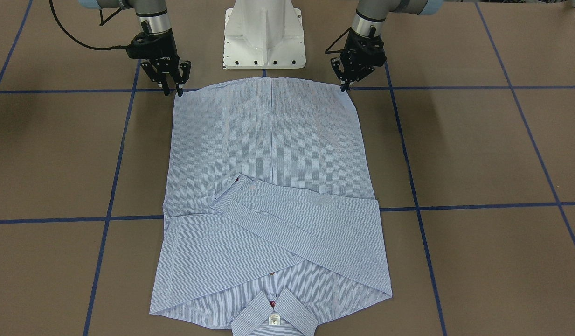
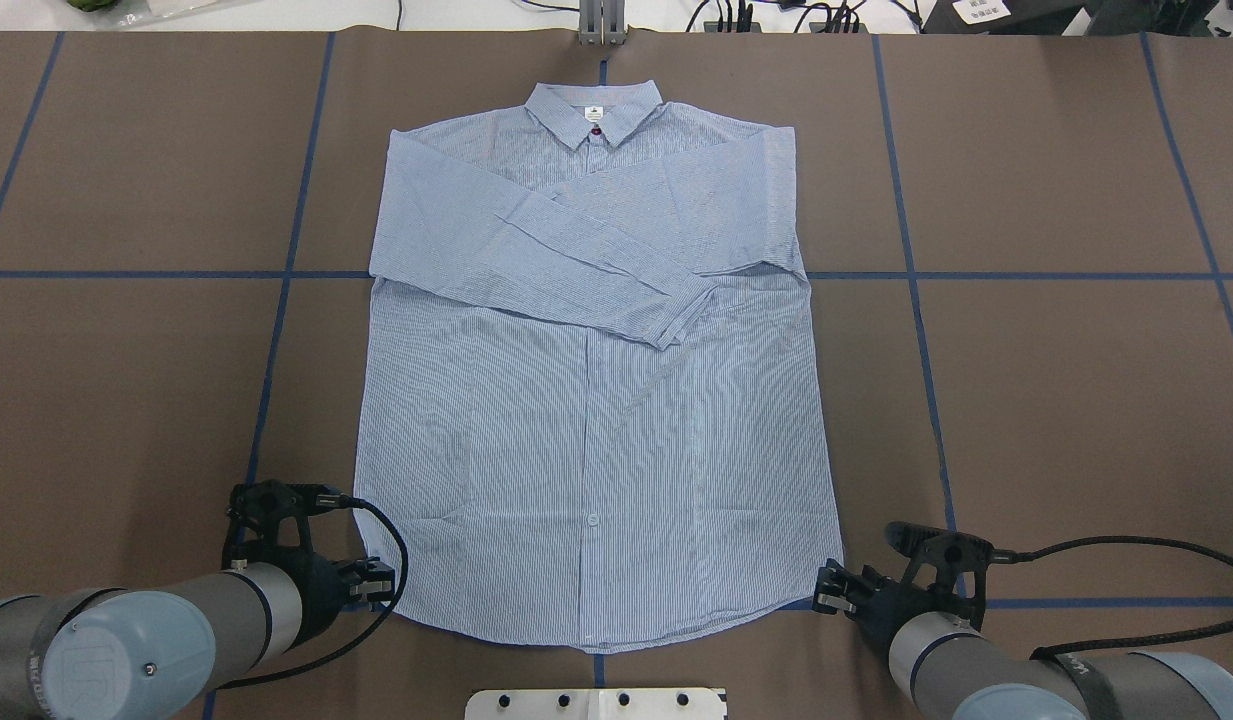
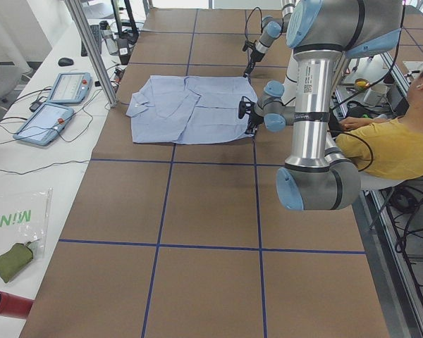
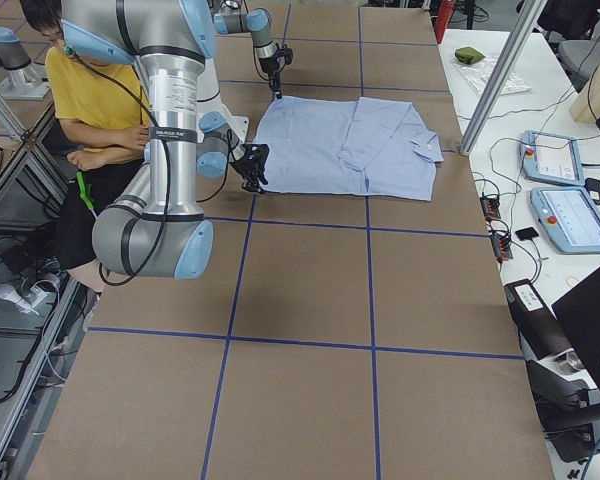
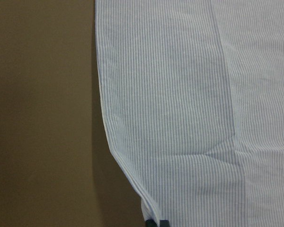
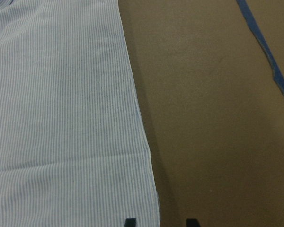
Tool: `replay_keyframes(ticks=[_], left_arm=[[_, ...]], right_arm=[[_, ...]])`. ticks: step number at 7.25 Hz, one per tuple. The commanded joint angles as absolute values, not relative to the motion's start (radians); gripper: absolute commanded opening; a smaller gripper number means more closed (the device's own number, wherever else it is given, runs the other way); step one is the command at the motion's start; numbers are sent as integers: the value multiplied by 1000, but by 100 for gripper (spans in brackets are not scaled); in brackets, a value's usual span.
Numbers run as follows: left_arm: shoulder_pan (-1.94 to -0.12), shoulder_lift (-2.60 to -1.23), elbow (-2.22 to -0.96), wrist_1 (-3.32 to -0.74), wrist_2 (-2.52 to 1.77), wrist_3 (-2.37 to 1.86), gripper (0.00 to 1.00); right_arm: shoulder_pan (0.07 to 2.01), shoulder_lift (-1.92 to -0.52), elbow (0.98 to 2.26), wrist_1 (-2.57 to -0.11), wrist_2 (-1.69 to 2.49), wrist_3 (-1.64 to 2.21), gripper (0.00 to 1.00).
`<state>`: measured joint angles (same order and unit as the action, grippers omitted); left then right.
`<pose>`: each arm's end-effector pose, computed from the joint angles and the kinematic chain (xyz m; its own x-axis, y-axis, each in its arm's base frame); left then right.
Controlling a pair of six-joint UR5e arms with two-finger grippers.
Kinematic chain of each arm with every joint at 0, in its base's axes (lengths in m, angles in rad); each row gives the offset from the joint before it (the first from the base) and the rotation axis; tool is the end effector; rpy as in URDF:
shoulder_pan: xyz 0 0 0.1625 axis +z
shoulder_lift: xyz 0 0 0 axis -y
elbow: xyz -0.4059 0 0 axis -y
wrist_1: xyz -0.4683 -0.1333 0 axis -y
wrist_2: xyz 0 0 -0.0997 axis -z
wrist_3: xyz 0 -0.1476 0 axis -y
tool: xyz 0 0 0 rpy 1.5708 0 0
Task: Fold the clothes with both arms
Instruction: 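Close both grippers on the hem corners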
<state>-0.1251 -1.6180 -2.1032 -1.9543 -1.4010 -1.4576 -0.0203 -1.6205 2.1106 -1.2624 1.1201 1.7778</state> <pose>0.5630 -0.2303 0.3127 0.5923 0.0377 -0.8048 0.1950 0.9625 0.1886 -0.5616 -0.1862 0.3688 0.6224 0.1724 0.7635 -0.4308 0.8899 0.1502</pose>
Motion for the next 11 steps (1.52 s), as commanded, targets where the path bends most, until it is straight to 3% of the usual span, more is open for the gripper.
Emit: replay_keyframes(ticks=[1, 6, 7, 8, 11], left_arm=[[-115, -1618, -2105, -1954, -1391, -1459, 0], [-117, -1620, -2105, -1954, -1391, -1459, 0], [-115, -1621, -2105, -1954, -1391, -1459, 0], [-117, -1621, -2105, -1954, -1391, -1459, 0], [-115, -1623, -2106, -1954, -1394, -1459, 0]], right_arm=[[-26, -1617, 2108, -1262, 1112, 1778, 40], [-40, -1580, 2071, -1266, 1106, 1778, 39], [-38, -1580, 2072, -1266, 1104, 1776, 27], [-34, -1580, 2078, -1266, 1104, 1776, 0], [-22, -1589, 2094, -1269, 1103, 1776, 0]])
